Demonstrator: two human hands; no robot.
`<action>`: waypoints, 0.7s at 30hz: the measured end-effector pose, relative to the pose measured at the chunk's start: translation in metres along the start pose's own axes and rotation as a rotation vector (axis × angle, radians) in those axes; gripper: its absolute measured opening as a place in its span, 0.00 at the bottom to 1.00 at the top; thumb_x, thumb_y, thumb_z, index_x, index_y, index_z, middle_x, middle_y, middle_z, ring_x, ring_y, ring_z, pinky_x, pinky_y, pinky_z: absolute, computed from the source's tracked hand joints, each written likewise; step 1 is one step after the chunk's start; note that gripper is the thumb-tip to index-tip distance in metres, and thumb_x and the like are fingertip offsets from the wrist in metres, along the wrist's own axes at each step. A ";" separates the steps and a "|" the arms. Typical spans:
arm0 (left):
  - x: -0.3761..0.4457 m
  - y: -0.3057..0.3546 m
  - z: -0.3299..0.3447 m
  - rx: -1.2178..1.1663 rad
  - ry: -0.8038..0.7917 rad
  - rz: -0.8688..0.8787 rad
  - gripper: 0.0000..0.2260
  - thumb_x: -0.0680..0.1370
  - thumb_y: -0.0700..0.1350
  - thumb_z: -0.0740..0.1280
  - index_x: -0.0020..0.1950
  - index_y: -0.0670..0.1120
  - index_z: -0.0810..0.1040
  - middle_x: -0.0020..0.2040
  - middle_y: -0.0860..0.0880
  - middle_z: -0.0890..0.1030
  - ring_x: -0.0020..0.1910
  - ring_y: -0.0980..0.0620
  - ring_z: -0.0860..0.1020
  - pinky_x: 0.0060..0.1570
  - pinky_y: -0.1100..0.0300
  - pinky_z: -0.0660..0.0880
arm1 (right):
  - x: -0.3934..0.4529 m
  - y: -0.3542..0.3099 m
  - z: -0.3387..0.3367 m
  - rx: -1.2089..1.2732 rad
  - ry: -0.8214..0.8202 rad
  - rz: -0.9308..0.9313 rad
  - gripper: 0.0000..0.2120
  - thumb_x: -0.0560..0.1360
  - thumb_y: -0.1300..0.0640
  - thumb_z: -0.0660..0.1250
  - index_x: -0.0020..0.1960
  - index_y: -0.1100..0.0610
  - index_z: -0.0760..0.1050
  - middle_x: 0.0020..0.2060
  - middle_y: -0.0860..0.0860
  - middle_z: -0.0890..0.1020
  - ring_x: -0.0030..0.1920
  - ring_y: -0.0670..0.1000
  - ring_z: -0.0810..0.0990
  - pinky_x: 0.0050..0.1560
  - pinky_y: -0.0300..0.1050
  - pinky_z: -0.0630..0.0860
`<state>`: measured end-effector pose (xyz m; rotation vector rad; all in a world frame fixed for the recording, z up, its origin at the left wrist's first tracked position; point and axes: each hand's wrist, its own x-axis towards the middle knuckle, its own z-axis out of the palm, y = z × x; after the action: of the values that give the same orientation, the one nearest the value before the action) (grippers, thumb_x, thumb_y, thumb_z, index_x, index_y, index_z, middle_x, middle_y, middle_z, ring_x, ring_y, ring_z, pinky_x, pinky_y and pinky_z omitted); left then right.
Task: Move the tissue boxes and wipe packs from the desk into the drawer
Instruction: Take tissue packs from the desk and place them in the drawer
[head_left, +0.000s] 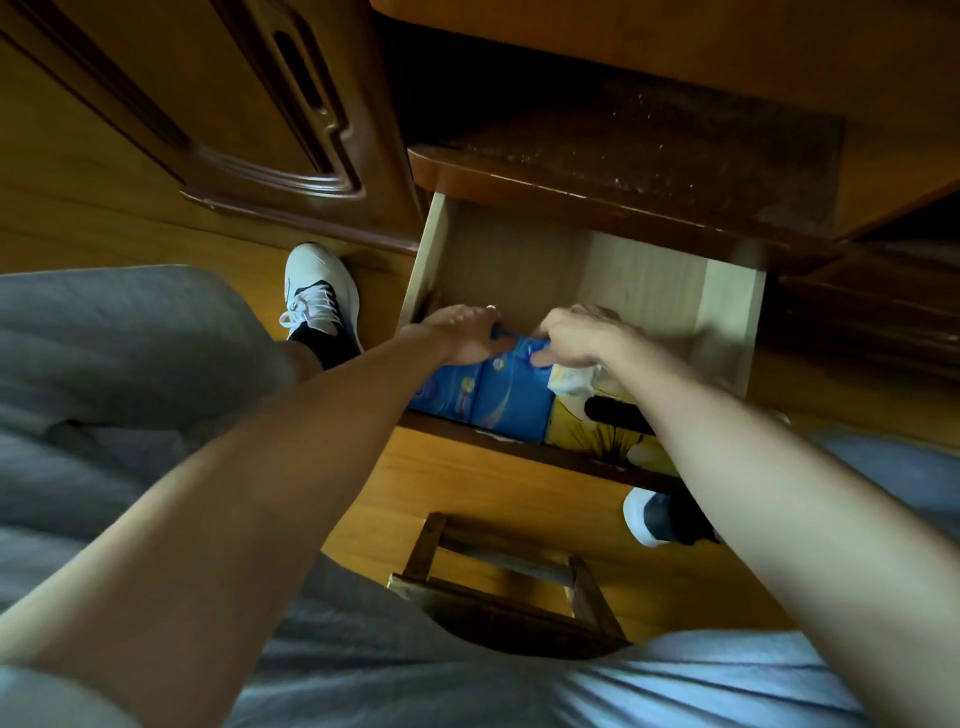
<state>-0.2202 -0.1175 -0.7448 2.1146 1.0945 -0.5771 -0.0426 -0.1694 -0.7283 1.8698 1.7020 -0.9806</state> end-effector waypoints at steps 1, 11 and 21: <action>-0.001 -0.001 0.004 -0.025 -0.004 0.007 0.23 0.81 0.63 0.57 0.71 0.53 0.71 0.67 0.46 0.78 0.65 0.45 0.75 0.66 0.47 0.65 | -0.001 0.000 0.002 0.001 0.000 -0.005 0.20 0.77 0.41 0.70 0.65 0.48 0.82 0.54 0.53 0.82 0.53 0.57 0.78 0.48 0.48 0.69; -0.001 0.003 0.003 0.127 -0.007 0.035 0.25 0.81 0.65 0.48 0.65 0.54 0.77 0.66 0.48 0.80 0.68 0.47 0.73 0.75 0.41 0.45 | -0.008 0.010 0.013 -0.041 0.075 -0.048 0.22 0.78 0.35 0.65 0.68 0.43 0.79 0.60 0.51 0.83 0.58 0.57 0.80 0.48 0.50 0.71; -0.043 0.000 0.013 0.225 -0.009 0.325 0.58 0.60 0.86 0.53 0.82 0.56 0.43 0.82 0.49 0.54 0.80 0.47 0.51 0.77 0.41 0.44 | -0.017 0.016 0.034 0.137 0.276 0.037 0.27 0.76 0.31 0.65 0.70 0.43 0.74 0.63 0.47 0.83 0.59 0.53 0.82 0.48 0.47 0.73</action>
<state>-0.2451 -0.1499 -0.7257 2.4163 0.6834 -0.5723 -0.0340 -0.2080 -0.7411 2.2039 1.7829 -0.8774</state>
